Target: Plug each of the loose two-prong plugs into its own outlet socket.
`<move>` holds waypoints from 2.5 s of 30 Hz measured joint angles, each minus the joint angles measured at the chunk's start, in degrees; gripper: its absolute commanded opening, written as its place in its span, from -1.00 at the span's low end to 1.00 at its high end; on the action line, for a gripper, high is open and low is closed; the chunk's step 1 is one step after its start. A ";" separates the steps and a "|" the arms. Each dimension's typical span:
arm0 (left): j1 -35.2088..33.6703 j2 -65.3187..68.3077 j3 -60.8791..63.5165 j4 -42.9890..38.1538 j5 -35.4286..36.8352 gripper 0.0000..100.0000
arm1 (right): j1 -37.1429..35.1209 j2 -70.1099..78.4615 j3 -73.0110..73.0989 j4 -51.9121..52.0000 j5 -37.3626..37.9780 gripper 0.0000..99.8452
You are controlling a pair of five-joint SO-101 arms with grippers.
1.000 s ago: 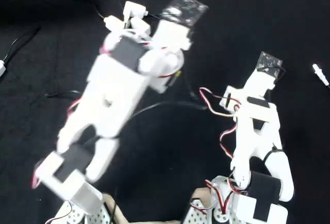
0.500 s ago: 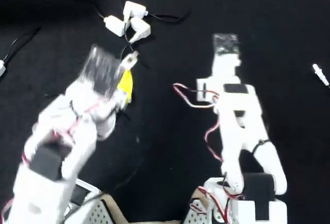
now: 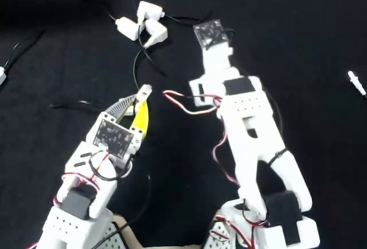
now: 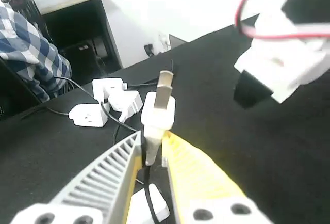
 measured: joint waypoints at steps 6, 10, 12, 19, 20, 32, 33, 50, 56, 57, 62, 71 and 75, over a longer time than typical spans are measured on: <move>-0.09 0.26 5.98 -11.08 -0.09 -0.94 | -3.78 0.00 -10.64 11.60 0.09 -0.87; -0.09 0.26 6.07 -11.60 -0.09 -0.94 | -6.77 -0.35 -16.26 18.99 0.18 -0.94; -0.09 0.26 6.07 -11.60 -0.09 -0.94 | -9.14 -1.67 -18.11 21.71 0.18 -0.94; 0.00 0.53 6.07 -11.16 -0.09 -0.94 | -19.69 -11.16 -19.34 24.88 3.96 -0.94; 0.35 0.53 6.07 -10.90 -0.09 -0.94 | -21.36 -12.31 -18.99 24.88 4.75 -0.94; 3.78 0.53 6.07 -8.70 -0.09 -0.94 | -27.08 -16.26 -17.14 24.35 6.07 -0.94; 3.78 0.53 6.07 -8.70 -0.09 -0.94 | -27.08 -16.26 -17.05 24.26 6.07 -0.94; 2.20 0.53 2.55 0.53 -0.09 -0.94 | -17.05 -16.26 -5.98 11.52 8.97 -0.94; 2.55 0.53 2.64 -0.09 -0.09 -0.94 | -16.97 -16.62 -5.71 12.75 9.05 -0.94; 2.55 0.53 2.73 -0.70 -0.09 -0.94 | -17.05 -16.97 -5.89 13.45 9.05 -0.95; 2.55 0.53 3.69 -3.08 -0.09 -0.94 | -20.84 -18.73 -8.44 18.11 9.14 -0.98; 4.04 0.53 3.69 -3.25 -0.09 -0.94 | -21.98 -19.69 -9.14 18.46 9.14 -0.98; 5.36 0.53 3.69 -3.25 -0.09 -0.94 | -21.98 -19.69 -8.88 16.26 9.14 -0.98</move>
